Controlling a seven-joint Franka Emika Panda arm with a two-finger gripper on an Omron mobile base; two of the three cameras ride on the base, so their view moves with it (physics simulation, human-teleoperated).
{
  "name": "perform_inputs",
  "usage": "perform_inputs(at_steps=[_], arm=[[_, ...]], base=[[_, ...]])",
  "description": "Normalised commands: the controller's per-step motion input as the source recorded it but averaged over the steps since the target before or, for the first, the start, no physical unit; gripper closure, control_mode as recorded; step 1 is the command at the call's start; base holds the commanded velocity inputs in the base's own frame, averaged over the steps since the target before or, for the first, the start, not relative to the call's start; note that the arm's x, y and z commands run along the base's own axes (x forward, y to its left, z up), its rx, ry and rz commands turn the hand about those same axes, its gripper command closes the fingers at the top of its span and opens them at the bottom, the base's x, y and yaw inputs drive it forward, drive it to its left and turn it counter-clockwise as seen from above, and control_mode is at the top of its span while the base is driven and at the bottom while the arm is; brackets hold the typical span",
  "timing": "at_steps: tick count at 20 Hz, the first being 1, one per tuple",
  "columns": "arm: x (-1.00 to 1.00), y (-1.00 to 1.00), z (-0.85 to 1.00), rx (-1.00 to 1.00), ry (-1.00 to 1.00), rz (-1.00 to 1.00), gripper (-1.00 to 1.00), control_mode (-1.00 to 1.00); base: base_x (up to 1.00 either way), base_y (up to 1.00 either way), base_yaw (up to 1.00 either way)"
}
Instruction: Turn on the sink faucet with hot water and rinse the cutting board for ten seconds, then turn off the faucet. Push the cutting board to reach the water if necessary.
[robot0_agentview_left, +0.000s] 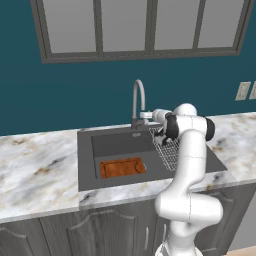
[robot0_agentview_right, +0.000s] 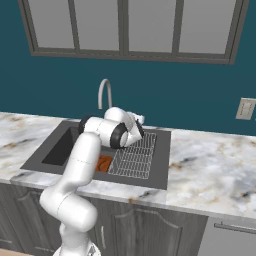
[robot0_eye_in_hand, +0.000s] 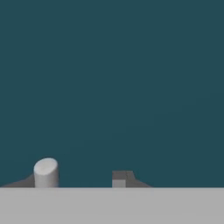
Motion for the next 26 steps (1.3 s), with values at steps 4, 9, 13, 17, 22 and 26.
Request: perform_inputs(at_steps=[4, 9, 13, 17, 22, 26], arm=[[-0.12, -0.56, -0.17, 0.0, 0.06, 0.03, 1.0, -1.0], [-0.03, -0.54, -0.16, 0.0, 0.01, 0.03, 1.0, -1.0], [-0.01, -0.53, -0.14, 0.0, 0.0, 0.02, 1.0, -1.0], [-0.01, -0.49, -0.12, 0.0, 0.0, 0.01, 1.0, -1.0], [-0.03, -0.48, -0.13, 0.0, 0.0, 0.01, 1.0, -1.0], [-0.04, -0.48, -0.13, 0.0, 0.02, 0.01, 1.0, -1.0]], base=[[0.0, 0.0, 0.0], [0.0, 0.0, 0.0], [0.0, 0.0, 0.0], [0.0, 0.0, 0.0], [0.0, 0.0, 0.0], [0.0, 0.0, 0.0]])
